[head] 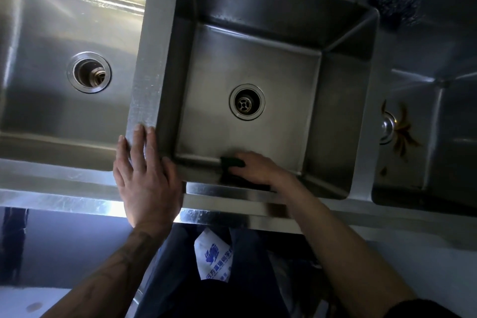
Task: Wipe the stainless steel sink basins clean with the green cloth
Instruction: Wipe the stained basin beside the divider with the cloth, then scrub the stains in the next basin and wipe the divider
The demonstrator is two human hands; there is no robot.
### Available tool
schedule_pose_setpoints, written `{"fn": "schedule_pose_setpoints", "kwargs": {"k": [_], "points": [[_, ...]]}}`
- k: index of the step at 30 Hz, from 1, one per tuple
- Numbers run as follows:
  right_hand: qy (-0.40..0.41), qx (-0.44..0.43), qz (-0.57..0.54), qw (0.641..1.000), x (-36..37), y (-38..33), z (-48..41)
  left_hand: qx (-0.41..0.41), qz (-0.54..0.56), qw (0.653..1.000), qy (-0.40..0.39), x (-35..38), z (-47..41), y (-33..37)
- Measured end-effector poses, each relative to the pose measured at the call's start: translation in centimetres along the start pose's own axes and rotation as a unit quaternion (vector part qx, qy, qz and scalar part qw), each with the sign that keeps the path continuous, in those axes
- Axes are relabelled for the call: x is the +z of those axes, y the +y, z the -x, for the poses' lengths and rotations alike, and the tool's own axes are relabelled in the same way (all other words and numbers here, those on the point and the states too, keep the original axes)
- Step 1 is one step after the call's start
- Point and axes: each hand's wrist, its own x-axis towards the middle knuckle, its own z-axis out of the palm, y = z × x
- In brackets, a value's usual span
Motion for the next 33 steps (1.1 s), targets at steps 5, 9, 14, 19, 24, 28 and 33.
{"fn": "schedule_pose_setpoints", "kwargs": {"k": [5,9,14,19,24,28,33], "points": [[0.015,0.172,0.037,0.984,-1.5,8.7,3.3,0.006,0.018,1.0,-0.004,0.0,0.0,0.0],[0.006,0.165,-0.011,0.986,-1.3,7.5,2.6,0.007,0.045,0.999,0.023,-0.2,0.0,0.4],[0.059,0.044,-0.124,0.99,-0.3,3.2,1.9,0.075,0.167,0.982,-0.045,0.6,0.9,6.0],[0.349,0.02,-0.252,0.902,0.0,2.4,3.0,-0.034,0.31,0.928,-0.204,3.1,1.1,13.1],[0.393,-0.006,-0.371,0.841,-0.5,2.5,6.4,-0.141,0.423,0.845,-0.296,6.2,-0.1,17.4],[0.382,-0.024,-0.468,0.797,-0.8,4.7,10.3,-0.204,0.393,0.815,-0.374,8.6,-1.2,18.7],[0.621,0.007,-0.293,0.727,-3.1,10.5,14.2,-0.197,0.328,0.832,-0.402,12.4,-0.8,21.7]]}}
